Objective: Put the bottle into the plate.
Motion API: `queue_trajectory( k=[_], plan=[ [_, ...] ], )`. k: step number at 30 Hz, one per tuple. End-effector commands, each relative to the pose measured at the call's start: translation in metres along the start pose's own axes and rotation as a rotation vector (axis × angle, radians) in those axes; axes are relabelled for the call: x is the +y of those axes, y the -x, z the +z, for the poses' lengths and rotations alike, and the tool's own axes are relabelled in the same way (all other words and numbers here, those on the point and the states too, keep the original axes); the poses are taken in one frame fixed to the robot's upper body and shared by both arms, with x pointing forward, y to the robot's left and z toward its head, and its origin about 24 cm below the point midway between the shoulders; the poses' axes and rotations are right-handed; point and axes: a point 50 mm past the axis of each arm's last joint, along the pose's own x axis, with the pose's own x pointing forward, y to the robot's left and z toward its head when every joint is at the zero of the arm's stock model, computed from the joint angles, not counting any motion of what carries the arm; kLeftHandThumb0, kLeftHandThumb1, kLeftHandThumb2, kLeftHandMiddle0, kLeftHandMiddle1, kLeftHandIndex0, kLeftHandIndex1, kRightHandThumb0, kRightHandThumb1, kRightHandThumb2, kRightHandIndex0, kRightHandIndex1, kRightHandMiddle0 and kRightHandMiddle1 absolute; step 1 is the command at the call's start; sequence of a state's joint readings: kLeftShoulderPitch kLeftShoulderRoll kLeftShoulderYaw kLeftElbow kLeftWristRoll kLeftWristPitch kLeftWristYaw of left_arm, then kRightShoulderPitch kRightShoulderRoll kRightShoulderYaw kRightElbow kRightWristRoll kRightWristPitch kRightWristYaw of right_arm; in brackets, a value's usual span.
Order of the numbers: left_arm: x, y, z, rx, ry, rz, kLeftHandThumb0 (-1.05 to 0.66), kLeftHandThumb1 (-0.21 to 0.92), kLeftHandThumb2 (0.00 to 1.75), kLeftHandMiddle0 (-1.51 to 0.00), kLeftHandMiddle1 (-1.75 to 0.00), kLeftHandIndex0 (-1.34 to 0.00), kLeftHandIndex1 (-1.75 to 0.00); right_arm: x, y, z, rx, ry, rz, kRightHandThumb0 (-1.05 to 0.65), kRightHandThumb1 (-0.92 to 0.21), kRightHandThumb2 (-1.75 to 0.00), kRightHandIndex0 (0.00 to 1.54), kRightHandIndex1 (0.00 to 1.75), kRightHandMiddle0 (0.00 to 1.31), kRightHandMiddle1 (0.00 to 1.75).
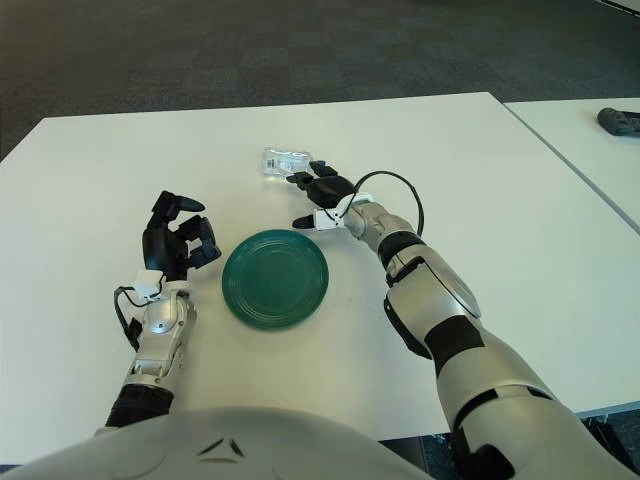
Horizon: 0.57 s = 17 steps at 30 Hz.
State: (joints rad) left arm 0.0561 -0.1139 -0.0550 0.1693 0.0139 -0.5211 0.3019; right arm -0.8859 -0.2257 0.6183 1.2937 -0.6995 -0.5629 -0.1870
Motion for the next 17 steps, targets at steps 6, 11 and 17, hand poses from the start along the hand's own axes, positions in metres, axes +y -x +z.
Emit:
queue_trajectory(
  k=[6, 11, 17],
  plan=[
    [-0.009, -0.006, 0.002, -0.016, 0.045, 0.008, -0.5, 0.28, 1.36, -1.32, -1.75, -0.65, -1.75, -0.009, 0.025, -0.028, 0.006, 0.031, -0.019, -1.05, -0.92, -0.58, 0.05, 0.0, 0.0, 0.25],
    [-0.008, -0.007, 0.002, -0.016, 0.048, 0.001, -0.5, 0.28, 1.36, -1.31, -1.75, -0.65, -1.75, -0.015, 0.043, -0.041, -0.02, 0.052, -0.049, -1.05, -0.92, -0.6, 0.06, 0.0, 0.0, 0.25],
    [-0.009, -0.009, 0.001, -0.016, 0.046, -0.003, -0.5, 0.27, 1.36, -1.31, -1.75, -0.65, -1.75, -0.025, 0.071, -0.059, -0.037, 0.055, -0.103, -1.05, -0.92, -0.62, 0.09, 0.01, 0.0, 0.27]
  ],
)
